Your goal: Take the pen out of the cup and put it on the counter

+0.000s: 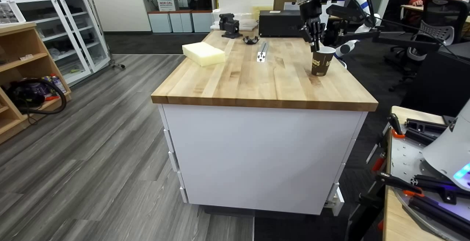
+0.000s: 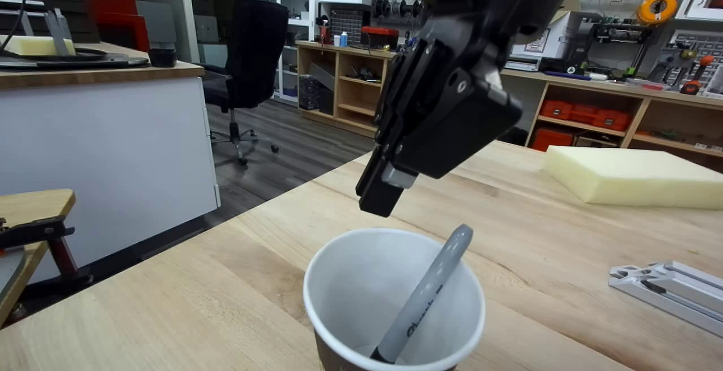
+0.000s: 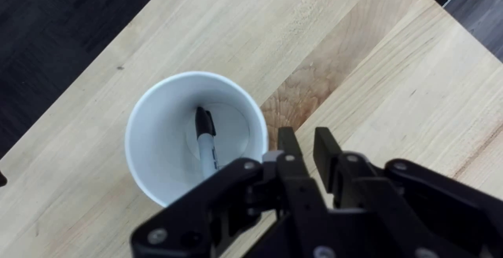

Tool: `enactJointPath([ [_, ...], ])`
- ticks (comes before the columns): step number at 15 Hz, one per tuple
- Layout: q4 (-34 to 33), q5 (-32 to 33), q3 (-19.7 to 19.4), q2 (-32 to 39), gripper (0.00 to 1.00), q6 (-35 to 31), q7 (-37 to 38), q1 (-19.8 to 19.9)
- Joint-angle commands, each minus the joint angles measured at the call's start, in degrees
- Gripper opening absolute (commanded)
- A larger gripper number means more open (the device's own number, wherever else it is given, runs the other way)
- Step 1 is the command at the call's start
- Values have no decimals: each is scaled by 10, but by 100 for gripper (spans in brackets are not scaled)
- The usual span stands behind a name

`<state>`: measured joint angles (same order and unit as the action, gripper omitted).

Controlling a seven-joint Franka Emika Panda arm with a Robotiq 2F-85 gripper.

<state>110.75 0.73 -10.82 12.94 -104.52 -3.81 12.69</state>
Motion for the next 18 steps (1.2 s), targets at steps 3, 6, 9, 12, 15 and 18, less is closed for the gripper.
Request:
enactJointPath([
  [3, -9, 19, -1, 1, 61, 16, 23, -6],
  [6, -6, 37, -4, 2, 80, -2, 14, -3],
  [9, -4, 48, -6, 3, 99, -15, 1, 2],
  [12, -5, 55, -11, 3, 69, -31, -11, 7],
  [15, -5, 51, -14, 4, 67, -44, -21, 11],
  [18, -6, 49, -17, 4, 46, -46, -27, 14],
])
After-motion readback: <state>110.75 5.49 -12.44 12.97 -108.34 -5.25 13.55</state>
